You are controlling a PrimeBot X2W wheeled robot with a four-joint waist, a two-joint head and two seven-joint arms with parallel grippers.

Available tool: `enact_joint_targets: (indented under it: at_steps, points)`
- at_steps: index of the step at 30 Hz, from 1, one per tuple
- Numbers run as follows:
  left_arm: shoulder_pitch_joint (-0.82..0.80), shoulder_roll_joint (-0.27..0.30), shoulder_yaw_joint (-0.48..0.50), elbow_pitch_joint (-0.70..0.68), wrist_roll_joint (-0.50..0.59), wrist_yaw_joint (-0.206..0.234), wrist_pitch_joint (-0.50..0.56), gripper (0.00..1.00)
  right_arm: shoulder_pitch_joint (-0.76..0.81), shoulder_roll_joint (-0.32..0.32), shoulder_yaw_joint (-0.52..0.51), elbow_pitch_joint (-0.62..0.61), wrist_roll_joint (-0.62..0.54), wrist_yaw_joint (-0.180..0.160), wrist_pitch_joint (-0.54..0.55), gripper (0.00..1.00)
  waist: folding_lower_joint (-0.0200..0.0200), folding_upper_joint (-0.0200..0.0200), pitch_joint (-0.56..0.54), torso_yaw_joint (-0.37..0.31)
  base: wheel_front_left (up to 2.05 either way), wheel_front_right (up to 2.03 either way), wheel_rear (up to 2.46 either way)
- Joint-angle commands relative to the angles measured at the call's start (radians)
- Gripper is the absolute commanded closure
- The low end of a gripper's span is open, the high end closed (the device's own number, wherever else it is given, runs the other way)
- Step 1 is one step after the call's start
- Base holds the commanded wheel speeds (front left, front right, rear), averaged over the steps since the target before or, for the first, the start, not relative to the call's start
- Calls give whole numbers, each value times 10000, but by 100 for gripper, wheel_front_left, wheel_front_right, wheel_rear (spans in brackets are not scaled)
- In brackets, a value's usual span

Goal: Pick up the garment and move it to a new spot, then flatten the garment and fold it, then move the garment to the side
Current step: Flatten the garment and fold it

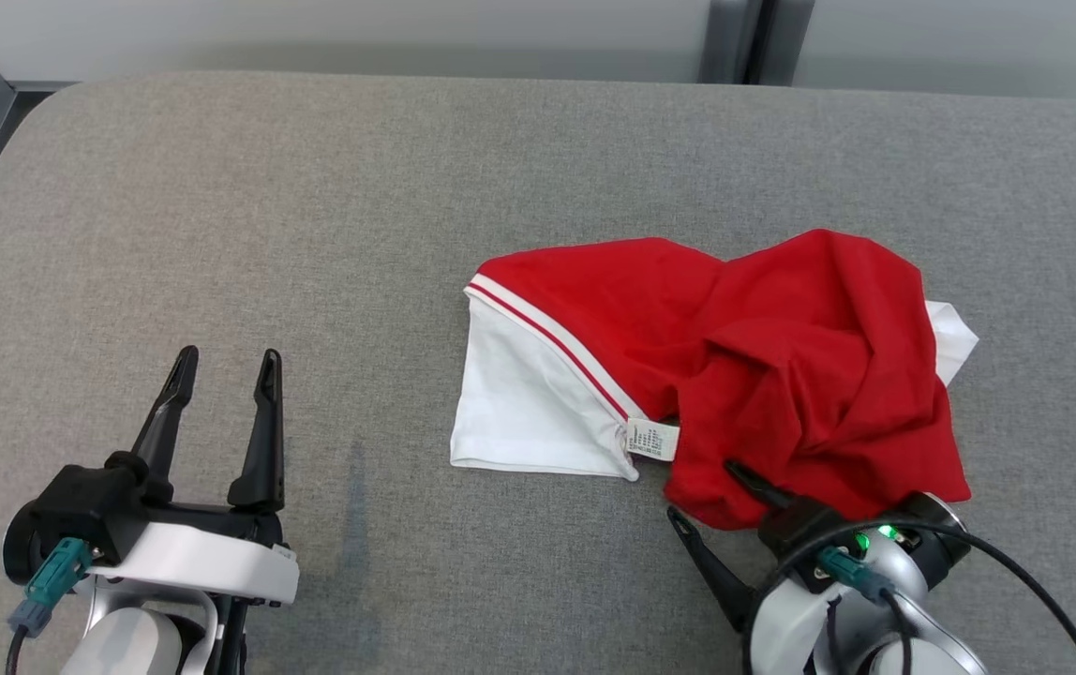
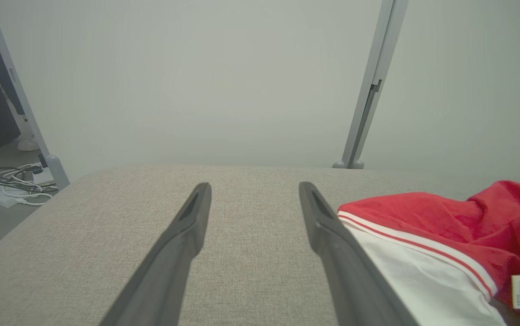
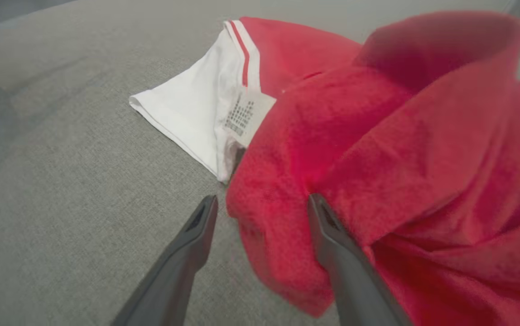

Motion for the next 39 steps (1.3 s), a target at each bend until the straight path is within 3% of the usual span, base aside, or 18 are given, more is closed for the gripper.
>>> enact_joint_targets:
  at_steps: [1, 7, 8, 9, 10, 11, 17, 25, 33, 39]
  points:
    - [-181, -40, 40, 73, 35, -61, -85, 0, -189, 7, 93, 311, -114, 3, 63, 0, 0, 0, 143, 71, 0, 0, 0]
    - [-397, -141, 78, 228, 108, -180, -118, 0, -693, 183, 391, 1717, -57, 3, 6, 0, 0, 0, 370, 150, 0, 0, 0]
    - [-421, -161, 87, 256, 113, -216, -126, 0, -758, 217, 405, 1906, 1, 3, -34, 42, 0, 0, 396, 152, 0, 0, 0]
    - [-420, -173, 97, 279, 117, -242, -133, 0, -823, 238, 384, 2064, 18, 3, -69, 60, 0, 0, 416, 151, 0, 0, 0]
    - [-405, -183, 110, 306, 135, -255, -142, 0, -865, 289, 328, 2187, 65, 1, -162, 86, 0, 0, 426, 145, 0, 0, 0]
    - [-399, -187, 124, 341, 141, -261, -148, 0, -890, 339, 289, 2232, 110, 1, -244, 100, 0, 0, 427, 129, 0, 0, 0]
    - [-299, -135, 300, 394, 210, -261, -156, 0, -1196, 536, 128, 1649, 284, 3, -830, 100, 0, 0, 341, -134, 0, 0, 0]
    - [-158, 26, 406, 242, 289, -180, -160, 0, -1559, 430, -244, -402, 252, 3, -928, 100, 0, 0, 168, -650, 0, 0, 0]
    - [-98, 196, 434, 26, 286, -87, -71, 0, -1259, 37, -2332, -2260, -104, 1, -452, 100, 0, 0, 127, -937, 0, 0, 0]
    - [-55, 282, 446, -128, 264, -36, -25, 0, -762, 233, -4071, -2494, 20, 1, -287, 100, 0, 0, 267, -1011, 0, 0, 0]
